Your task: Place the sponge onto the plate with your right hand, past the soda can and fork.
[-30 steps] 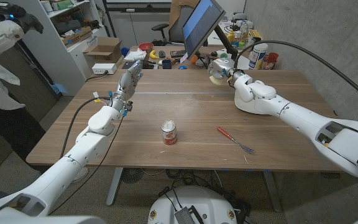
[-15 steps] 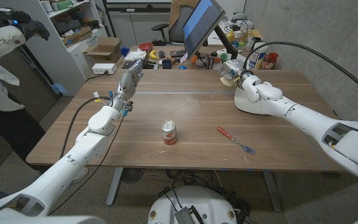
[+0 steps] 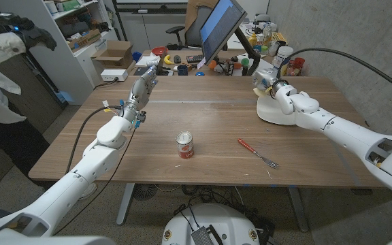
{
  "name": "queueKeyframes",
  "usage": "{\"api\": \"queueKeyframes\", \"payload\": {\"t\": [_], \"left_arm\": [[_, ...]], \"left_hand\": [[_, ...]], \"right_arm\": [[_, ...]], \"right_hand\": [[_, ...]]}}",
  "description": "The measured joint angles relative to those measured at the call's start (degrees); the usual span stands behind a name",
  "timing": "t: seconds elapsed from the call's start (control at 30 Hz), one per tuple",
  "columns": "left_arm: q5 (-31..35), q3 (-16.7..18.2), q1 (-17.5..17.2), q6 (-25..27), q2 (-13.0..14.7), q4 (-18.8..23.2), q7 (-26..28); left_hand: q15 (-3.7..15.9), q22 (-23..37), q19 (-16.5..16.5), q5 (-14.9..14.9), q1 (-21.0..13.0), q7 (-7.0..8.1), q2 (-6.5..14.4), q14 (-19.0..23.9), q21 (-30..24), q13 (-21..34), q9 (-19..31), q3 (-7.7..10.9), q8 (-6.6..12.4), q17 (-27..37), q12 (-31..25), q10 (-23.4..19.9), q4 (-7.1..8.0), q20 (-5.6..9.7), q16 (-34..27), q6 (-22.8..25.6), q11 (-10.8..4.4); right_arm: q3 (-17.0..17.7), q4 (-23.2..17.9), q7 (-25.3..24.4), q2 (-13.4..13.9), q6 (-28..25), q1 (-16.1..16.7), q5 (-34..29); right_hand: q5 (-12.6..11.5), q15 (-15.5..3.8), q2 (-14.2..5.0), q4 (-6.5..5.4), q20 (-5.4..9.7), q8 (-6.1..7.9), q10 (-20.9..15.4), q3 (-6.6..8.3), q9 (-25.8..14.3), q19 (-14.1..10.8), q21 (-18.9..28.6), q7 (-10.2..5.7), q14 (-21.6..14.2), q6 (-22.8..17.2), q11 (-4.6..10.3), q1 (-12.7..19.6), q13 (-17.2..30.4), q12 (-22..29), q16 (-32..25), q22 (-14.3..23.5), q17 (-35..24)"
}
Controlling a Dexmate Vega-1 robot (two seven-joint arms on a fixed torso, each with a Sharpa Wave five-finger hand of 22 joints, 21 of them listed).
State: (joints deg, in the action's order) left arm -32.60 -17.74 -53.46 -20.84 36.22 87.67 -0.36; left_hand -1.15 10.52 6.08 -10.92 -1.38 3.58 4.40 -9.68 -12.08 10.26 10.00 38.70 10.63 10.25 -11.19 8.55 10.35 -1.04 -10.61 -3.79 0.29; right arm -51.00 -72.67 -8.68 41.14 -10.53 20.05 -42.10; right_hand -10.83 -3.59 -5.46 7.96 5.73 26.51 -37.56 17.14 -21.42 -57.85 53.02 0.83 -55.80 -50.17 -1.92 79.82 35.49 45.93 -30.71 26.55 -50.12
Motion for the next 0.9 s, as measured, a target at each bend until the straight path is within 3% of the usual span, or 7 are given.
{"api": "queueKeyframes", "payload": {"t": [0.53, 0.57, 0.9], "left_arm": [[0.1, -0.2, 0.1, 0.0, -0.1, 0.1, 0.0], [0.1, -0.2, 0.1, 0.0, -0.1, 0.1, 0.0], [0.1, -0.3, 0.4, 0.1, -0.2, -0.2, -0.1]], "left_hand": [[0.0, 0.0, 0.0, 0.0, 0.0, 0.0, 0.0, 0.0, 0.0, 0.0, 0.0, 0.0, 0.0, 0.0, 0.0, 0.0, 0.0, 0.0, 0.0, 0.0, 0.0], [0.0, 0.0, 0.0, 0.0, 0.0, 0.0, 0.0, 0.0, 0.0, 0.0, 0.0, -0.08, 0.0, 0.0, 0.0, 0.0, 0.08, 0.0, 0.0, 0.0, 0.0], [0.0, 0.0, 0.0, 0.0, 0.0, 0.0, 0.0, 0.0, 0.0, 0.0, 0.0, -0.15, 0.0, 0.0, 0.0, 0.0, 0.15, 0.0, 0.0, 0.0, 0.0]], "right_arm": [[0.8, -1.4, 2.4, 2.9, -1.6, 1.5, -1.6], [0.9, -1.4, 2.5, 3.1, -1.7, 1.7, -1.6], [1.6, -1.3, 3.2, 3.8, -3.1, 2.6, -1.5]], "right_hand": [[0.0, 0.0, 0.36, -0.22, -0.32, 0.21, -0.1, -0.22, 0.2, 0.3, 0.9, 0.01, 0.0, 0.0, 0.09, 0.4, 0.1, 0.0, 0.6, 0.0, -0.5], [0.1, 0.0, -0.55, -0.25, -0.32, 0.21, -0.1, -0.26, 0.2, 0.3, 0.9, 0.01, 0.0, 0.0, 0.1, 1.3, 0.1, 0.0, 0.7, 0.0, -0.5], [0.1, 0.0, -0.57, -0.23, -0.53, 0.21, 0.0, -0.54, 0.2, 0.5, 1.7, 0.01, 0.0, 0.0, 0.16, 1.3, 0.1, 0.0, 1.1, -0.3, -0.8]]}}
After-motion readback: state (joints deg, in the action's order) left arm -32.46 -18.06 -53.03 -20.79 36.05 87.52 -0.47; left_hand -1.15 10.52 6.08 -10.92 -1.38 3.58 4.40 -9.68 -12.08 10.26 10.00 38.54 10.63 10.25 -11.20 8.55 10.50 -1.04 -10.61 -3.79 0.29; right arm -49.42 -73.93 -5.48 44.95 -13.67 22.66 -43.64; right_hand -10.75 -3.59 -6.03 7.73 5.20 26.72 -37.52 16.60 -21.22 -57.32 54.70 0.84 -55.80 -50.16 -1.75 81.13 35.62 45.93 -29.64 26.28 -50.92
